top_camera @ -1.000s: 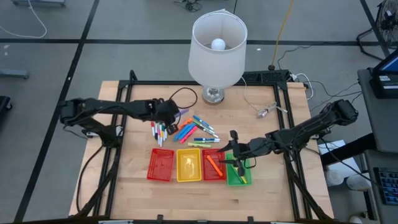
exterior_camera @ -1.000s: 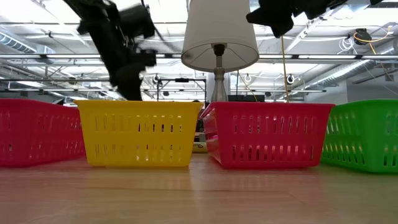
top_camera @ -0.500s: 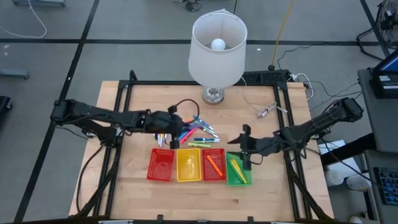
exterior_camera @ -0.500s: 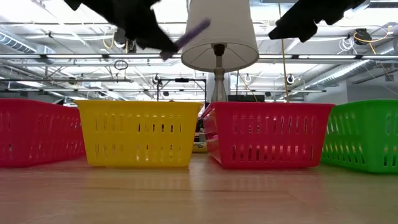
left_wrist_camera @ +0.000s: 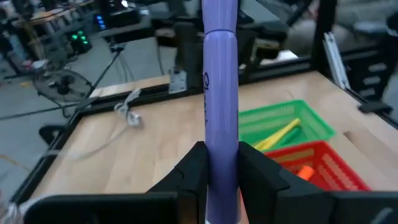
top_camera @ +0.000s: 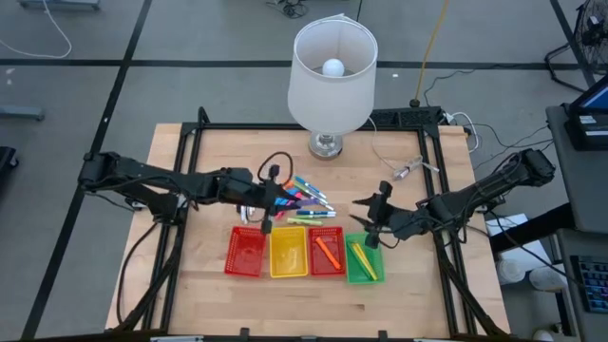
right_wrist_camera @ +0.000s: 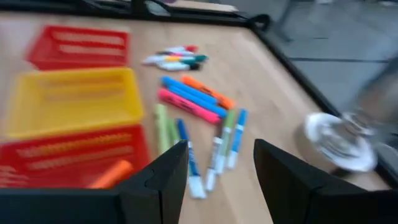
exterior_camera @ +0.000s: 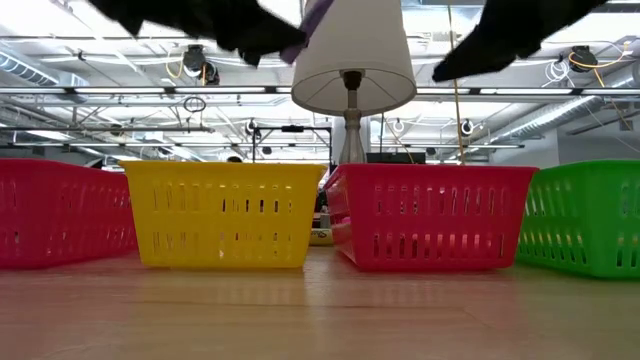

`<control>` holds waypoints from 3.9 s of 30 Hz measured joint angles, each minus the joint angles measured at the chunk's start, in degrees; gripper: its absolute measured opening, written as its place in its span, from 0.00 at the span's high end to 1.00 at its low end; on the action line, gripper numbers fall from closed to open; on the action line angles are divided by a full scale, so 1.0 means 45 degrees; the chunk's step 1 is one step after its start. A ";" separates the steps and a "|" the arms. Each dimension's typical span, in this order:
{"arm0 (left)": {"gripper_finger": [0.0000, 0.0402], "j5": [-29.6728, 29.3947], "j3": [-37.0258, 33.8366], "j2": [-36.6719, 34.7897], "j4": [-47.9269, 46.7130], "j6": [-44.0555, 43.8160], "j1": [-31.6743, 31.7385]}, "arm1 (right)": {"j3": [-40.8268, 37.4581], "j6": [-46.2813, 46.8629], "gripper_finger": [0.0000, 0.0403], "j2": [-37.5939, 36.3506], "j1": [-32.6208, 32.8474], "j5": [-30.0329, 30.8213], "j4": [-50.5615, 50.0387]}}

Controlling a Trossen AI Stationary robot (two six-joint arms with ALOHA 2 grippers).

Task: Pick & Place Markers
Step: Put the large violet highlighter into the right red bin

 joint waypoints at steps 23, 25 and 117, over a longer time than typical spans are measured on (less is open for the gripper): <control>0.82 0.2104 -0.1694 0.2476 0.8094 -0.1780 0.0232 | -0.5079 -0.3448 0.58 0.0746 -0.2588 -0.4608 1.4972; 0.82 0.2099 -0.1377 0.2954 0.8049 -0.1745 0.0179 | -0.4982 -0.3667 0.58 0.1105 -0.2444 -0.4649 1.5138; 0.77 -0.4341 0.2229 0.2019 -0.5767 -0.2325 -0.0522 | 0.1906 0.1457 0.89 0.4174 0.0010 -0.4625 0.4287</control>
